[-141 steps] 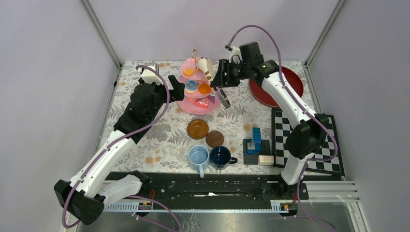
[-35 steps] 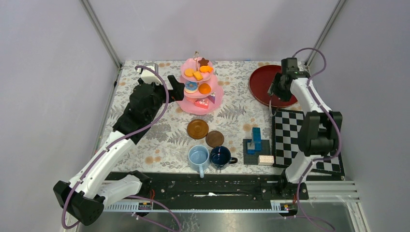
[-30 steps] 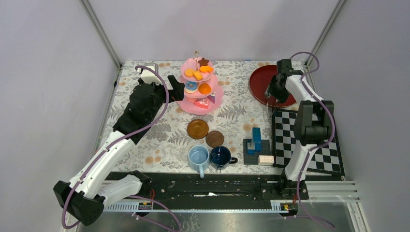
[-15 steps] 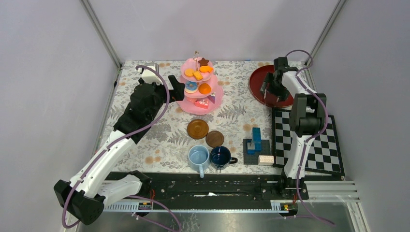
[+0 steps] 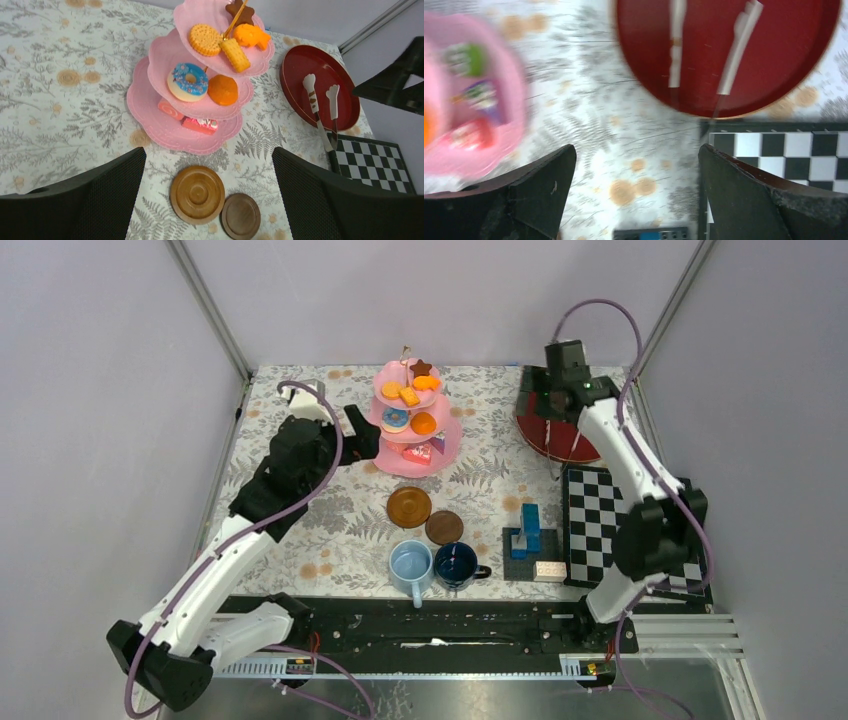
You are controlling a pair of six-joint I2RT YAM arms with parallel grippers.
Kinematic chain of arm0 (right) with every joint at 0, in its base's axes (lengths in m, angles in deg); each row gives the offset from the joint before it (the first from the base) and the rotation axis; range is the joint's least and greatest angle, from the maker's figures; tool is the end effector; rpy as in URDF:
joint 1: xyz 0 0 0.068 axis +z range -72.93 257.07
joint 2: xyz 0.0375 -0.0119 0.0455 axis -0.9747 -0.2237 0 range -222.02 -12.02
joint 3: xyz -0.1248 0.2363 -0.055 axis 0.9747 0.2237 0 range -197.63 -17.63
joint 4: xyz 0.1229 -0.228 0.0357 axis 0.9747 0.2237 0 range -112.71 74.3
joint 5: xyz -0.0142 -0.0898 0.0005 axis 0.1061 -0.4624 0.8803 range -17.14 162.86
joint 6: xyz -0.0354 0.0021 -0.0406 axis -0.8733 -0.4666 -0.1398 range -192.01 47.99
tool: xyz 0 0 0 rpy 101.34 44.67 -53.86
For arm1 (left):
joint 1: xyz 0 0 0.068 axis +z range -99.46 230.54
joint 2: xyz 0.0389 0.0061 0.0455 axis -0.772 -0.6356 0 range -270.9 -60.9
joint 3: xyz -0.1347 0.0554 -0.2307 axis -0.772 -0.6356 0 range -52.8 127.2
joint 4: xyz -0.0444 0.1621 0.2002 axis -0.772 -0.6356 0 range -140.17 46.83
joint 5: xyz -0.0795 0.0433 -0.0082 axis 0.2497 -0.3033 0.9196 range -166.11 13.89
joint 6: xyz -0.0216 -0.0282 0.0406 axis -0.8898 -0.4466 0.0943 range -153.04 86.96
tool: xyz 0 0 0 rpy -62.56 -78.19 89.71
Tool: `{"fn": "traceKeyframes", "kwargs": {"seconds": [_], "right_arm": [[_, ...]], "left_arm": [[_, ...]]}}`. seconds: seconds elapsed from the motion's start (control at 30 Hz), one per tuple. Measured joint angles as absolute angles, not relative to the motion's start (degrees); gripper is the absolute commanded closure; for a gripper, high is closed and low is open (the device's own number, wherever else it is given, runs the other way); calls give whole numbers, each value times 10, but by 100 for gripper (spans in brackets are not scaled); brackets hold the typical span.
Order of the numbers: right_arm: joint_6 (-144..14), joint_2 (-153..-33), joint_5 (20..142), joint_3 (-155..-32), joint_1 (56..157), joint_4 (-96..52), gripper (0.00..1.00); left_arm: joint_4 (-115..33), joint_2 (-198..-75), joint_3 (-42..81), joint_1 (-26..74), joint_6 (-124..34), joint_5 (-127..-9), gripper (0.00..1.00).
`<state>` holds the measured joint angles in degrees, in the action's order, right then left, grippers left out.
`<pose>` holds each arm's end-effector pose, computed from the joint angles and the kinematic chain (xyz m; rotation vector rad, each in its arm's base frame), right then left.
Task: Serve the afternoon tea
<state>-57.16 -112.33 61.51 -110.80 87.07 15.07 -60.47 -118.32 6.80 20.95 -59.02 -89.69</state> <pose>0.3902 0.0616 0.3254 0.1951 2.3274 -0.0181 0.2000 -0.1039 0.3769 -0.1101 1.8490 -0.4640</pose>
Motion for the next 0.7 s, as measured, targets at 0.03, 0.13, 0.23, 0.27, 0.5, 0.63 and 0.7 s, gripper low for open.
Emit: {"fn": "traceKeyframes", "kwargs": {"seconds": [0.03, 0.13, 0.23, 0.27, 0.5, 0.63, 0.7], "right_arm": [[-575, -1099, 615, -1102, 893, 148, 0], [-575, -1018, 652, -1056, 972, 114, 3], [-552, -964, 723, -975, 1026, 55, 11], [-542, -955, 741, -946, 1037, 36, 14], [-475, -1021, 813, -816, 1146, -75, 22], [-467, -1107, 804, -846, 1201, -93, 29], [-466, -1141, 792, -862, 1220, -92, 33]], "left_arm": [[-613, -1175, 66, 210, -597, -896, 1], [-644, -1149, 59, 210, -617, -895, 1], [-671, -1135, 58, 210, -625, -892, 1], [-677, -1134, 58, 210, -626, -891, 1], [-692, -1143, 58, 210, -603, -859, 1], [-675, -1157, 59, 210, -579, -834, 1], [-664, -1166, 59, 210, -565, -827, 1]]}}
